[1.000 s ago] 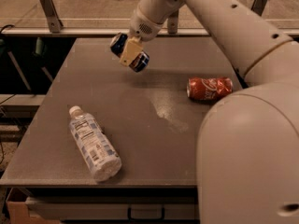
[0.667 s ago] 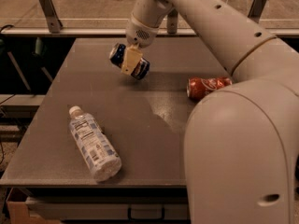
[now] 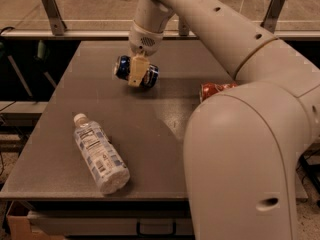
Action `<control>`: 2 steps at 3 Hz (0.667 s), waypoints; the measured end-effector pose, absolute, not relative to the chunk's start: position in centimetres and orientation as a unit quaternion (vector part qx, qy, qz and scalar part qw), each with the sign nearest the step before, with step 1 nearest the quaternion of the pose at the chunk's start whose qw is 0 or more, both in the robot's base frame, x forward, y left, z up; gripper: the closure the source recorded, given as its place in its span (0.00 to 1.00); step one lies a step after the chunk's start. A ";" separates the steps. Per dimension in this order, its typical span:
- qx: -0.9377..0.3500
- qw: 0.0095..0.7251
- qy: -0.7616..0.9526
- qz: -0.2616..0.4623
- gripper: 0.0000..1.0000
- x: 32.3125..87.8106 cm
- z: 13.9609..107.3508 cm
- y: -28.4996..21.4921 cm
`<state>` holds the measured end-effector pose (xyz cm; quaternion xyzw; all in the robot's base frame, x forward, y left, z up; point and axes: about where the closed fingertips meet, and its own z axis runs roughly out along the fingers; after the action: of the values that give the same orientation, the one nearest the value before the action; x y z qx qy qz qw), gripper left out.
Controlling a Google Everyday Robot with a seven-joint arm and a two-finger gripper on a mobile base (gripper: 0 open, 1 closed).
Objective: Knock pepsi can over
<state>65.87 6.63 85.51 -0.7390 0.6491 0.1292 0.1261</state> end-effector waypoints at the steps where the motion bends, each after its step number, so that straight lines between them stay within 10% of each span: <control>1: -0.748 0.122 0.640 0.129 0.15 65.8 85.3 7.0; 2: -0.752 0.125 0.635 0.128 0.00 65.9 85.4 7.0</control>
Offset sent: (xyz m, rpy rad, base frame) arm -0.0068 -0.0036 0.0061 -0.0188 -0.0004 0.0566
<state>65.87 7.04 85.40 -0.7518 0.6348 0.1275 0.1247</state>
